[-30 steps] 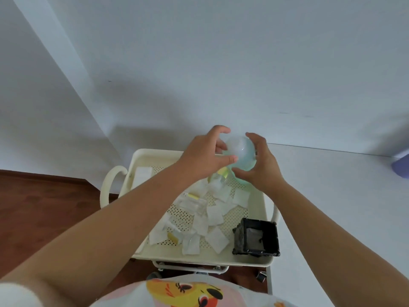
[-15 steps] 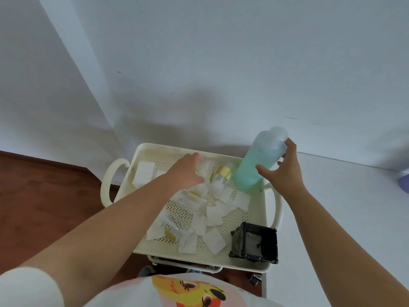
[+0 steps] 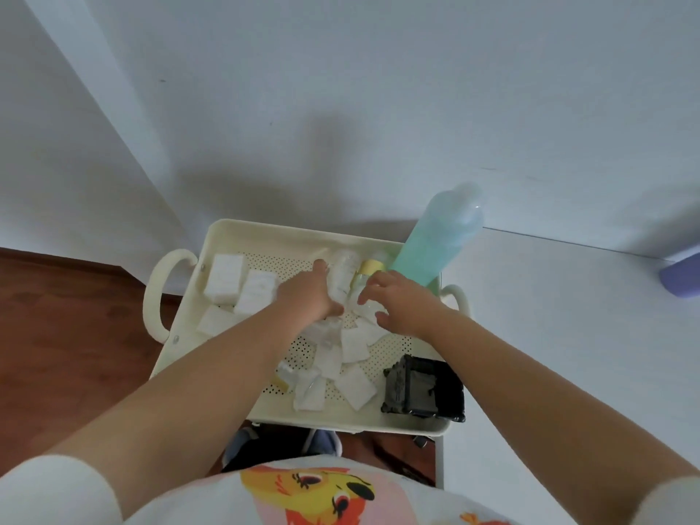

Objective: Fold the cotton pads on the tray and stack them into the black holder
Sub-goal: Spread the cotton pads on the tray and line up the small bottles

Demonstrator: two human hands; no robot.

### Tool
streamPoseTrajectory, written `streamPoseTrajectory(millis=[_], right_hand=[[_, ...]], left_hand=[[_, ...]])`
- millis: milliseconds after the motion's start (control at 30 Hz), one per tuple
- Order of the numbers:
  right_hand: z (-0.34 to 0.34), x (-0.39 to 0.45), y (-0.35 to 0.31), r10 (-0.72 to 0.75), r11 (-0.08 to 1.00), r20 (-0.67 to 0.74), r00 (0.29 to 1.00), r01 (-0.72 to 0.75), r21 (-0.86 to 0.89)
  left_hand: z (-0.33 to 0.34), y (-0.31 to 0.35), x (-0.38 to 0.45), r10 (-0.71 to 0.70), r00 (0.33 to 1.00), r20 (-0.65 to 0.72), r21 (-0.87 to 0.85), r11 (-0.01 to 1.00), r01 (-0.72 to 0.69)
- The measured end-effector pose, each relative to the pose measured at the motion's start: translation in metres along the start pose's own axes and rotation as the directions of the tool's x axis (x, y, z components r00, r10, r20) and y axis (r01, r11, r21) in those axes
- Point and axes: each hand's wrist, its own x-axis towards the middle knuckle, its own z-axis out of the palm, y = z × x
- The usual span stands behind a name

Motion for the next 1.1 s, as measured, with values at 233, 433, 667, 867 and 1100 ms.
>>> streamPoseTrajectory(millis=[233, 433, 667, 867, 1100], right_hand=[[0.007, 0.033, 0.012, -0.157, 0.864, 0.104, 0.982, 0.188, -0.468], [0.014, 0.038, 0.017, -0.19, 0.84, 0.062, 0.98, 0.195, -0.507], [0.005, 0.033, 0.011, 0.137, 0.99, -0.197, 0.971, -0.139, 0.002], [-0.001, 0.035, 0.005, 0.302, 0.944, -0.268, 0.915, -0.327, -0.053], [-0.009, 0.034, 0.003, 0.36, 0.931, -0.247, 0.9, -0.365, 0.028]], left_hand=[[-0.012, -0.014, -0.005, 0.018, 0.983, -0.184, -0.172, 0.984, -0.05], [-0.022, -0.028, -0.001, 0.058, 0.964, -0.258, -0.311, 0.94, -0.14], [-0.033, -0.001, 0.012, 0.167, 0.911, -0.378, -0.274, 0.919, -0.283], [-0.035, 0.019, 0.024, 0.263, 0.894, -0.363, -0.202, 0.914, -0.351], [-0.036, 0.013, 0.019, 0.259, 0.907, -0.332, -0.309, 0.879, -0.364]])
